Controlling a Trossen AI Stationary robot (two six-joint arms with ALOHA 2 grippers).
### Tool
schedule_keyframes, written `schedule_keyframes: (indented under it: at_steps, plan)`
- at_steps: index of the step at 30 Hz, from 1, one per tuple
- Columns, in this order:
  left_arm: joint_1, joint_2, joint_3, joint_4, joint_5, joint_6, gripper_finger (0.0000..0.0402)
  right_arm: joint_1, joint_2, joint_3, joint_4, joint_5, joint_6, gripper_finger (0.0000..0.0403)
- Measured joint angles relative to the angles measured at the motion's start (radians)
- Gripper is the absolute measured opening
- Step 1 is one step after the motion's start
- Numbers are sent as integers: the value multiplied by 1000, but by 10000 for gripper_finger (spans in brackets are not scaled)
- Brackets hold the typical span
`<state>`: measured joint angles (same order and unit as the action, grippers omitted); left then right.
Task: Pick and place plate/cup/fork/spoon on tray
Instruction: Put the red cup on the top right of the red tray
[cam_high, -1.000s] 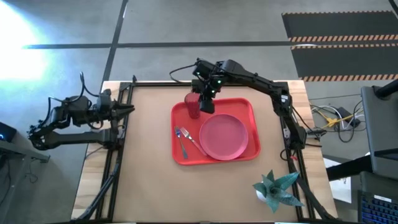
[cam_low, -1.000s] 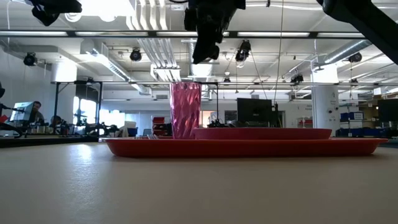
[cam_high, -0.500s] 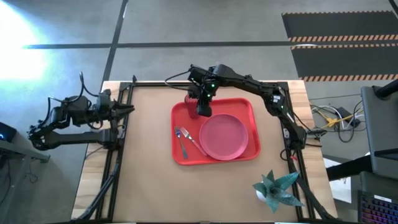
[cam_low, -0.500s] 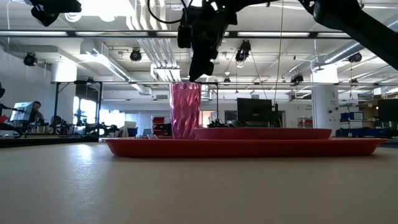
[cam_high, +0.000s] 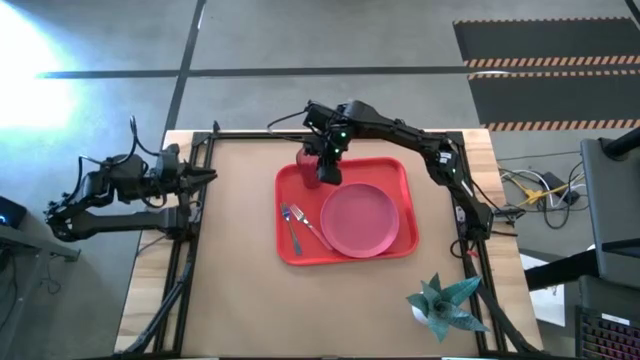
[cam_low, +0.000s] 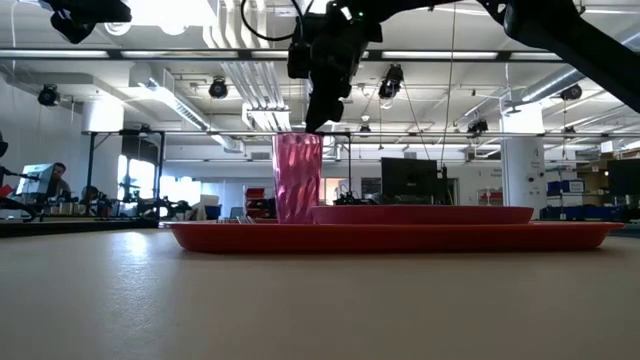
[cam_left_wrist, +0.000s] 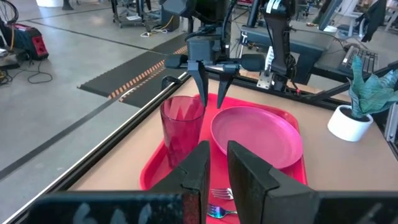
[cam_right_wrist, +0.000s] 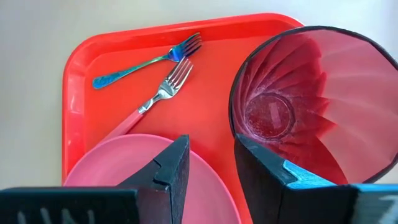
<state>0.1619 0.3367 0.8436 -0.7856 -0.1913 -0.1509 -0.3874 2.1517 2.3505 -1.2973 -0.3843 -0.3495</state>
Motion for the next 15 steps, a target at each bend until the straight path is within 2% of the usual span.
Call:
schedule_keyframes:
  at_steps: [15]
  plan:
    - [0,0,0,0,-1,0,38,0,-55,6,-4,1,6,118]
